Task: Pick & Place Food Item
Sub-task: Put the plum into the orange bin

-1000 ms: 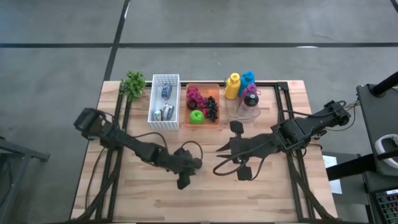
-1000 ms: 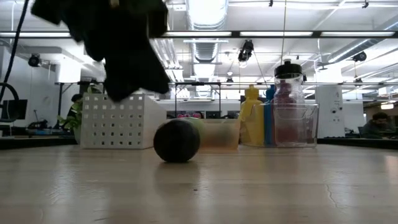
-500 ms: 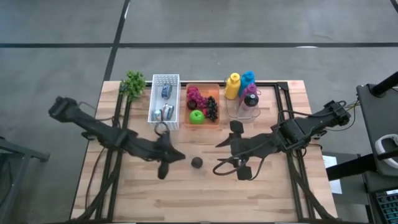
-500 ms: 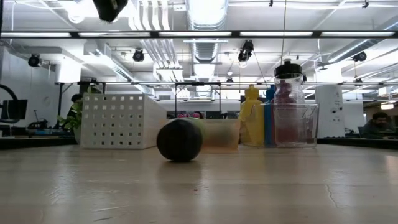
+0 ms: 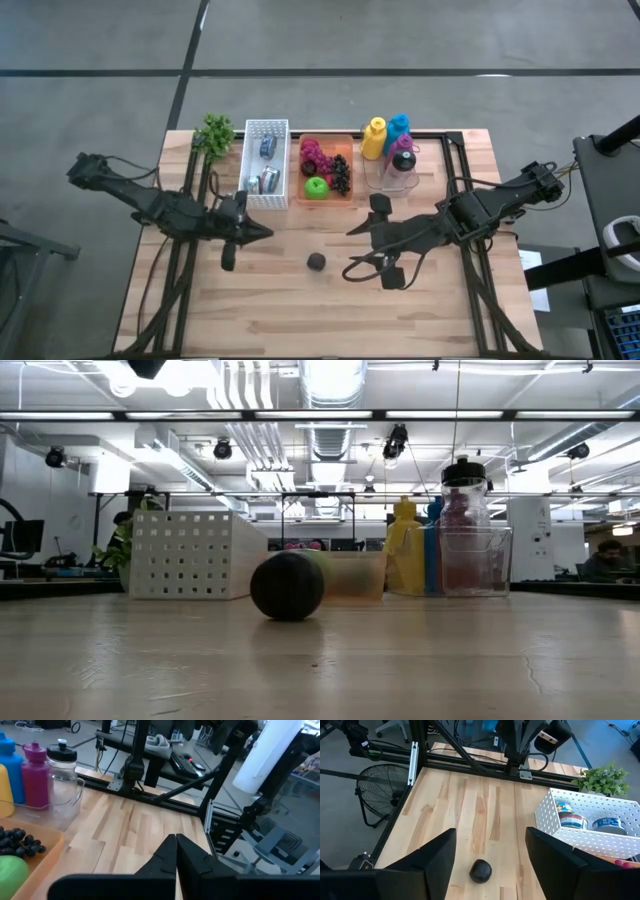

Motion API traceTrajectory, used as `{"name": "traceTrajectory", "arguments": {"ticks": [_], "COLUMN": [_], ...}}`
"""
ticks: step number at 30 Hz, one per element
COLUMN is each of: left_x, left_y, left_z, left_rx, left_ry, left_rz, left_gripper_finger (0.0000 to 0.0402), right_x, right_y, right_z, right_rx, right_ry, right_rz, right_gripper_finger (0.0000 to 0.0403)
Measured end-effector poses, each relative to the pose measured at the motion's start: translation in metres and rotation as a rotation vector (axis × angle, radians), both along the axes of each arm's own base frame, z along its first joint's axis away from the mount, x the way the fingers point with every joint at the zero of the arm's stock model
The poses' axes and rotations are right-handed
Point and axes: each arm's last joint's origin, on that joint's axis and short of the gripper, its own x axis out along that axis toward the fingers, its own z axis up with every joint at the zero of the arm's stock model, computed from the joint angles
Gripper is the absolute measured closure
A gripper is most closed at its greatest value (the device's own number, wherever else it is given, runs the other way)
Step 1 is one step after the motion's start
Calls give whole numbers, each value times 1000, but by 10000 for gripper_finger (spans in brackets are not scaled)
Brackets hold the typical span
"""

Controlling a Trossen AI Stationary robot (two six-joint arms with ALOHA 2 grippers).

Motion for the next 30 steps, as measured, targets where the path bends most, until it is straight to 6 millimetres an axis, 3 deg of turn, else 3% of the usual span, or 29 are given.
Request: {"name": "traceTrajectory", "arguments": {"ticks": [10, 19, 30], "left_x": [-21, -54, -74], "left_y": [10, 24, 34], "left_z": [-17, -17, -38], "left_rx": [-18, -21, -58], "left_ry": [-84, -214, -296], "left_rz": [-2, -10, -4], "left_gripper_finger": [399, 400, 394], "right_x": [0, 0, 0], "right_y": [0, 0, 0], "right_z": [0, 0, 0], "right_rx": [0, 3, 3], "right_ry": [0, 0, 0], "right_rz": [1, -1, 0], "right_gripper_finger": [168, 167, 166]}}
